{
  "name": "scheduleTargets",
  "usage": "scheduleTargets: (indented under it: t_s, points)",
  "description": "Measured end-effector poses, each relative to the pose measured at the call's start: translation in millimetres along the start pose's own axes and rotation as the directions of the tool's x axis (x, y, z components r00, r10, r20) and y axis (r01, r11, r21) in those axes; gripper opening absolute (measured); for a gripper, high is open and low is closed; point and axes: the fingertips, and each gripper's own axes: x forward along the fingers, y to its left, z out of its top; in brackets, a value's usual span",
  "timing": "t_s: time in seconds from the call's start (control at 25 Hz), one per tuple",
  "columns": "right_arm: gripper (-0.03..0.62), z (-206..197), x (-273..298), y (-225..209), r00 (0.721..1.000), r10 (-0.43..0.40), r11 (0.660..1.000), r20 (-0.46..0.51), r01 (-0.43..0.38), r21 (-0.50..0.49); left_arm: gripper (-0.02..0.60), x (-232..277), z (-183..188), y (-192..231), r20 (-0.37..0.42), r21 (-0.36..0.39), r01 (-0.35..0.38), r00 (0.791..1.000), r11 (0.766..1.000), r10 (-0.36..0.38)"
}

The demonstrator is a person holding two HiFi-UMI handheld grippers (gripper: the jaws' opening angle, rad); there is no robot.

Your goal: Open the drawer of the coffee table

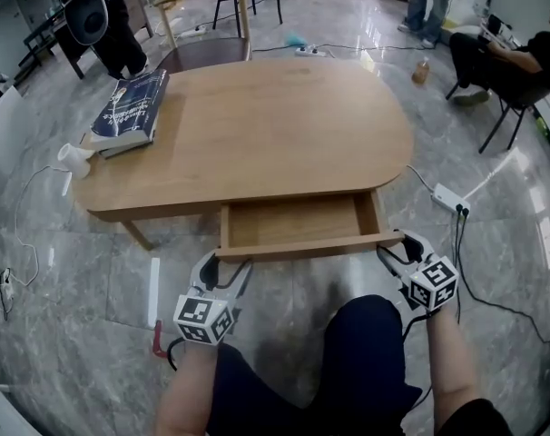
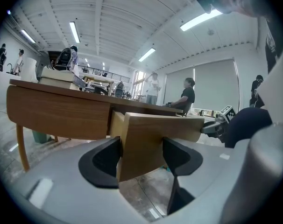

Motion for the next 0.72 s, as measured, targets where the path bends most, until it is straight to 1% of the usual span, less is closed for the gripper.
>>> scheduleTargets:
  t_s: [0.16,0.44,0.72]
  points:
    - [0.244,-6.9,-11.5,10.7,1.000,-0.004,1.000,0.012,0.004,0.002,0.293,-13.9,-6.0,-6.9,0.003,0.001,-0.004,1.000,1.000,0.004]
    - [0.244,-18.6,-29.5,24.4,1.000,-0.005,1.000,0.000,0.005,0.005,0.293,-32.6,-14.9,-19.2,-0.005,-0.002,0.002,1.000,1.000,-0.002]
    - [0.244,-36.1,-36.1,33.3,1.000,-0.014,1.000,-0.017,0.015,0.007,0.295,-43.5,-32.8,-26.8,-0.045,-0.004,0.010,0.999,1.000,-0.010]
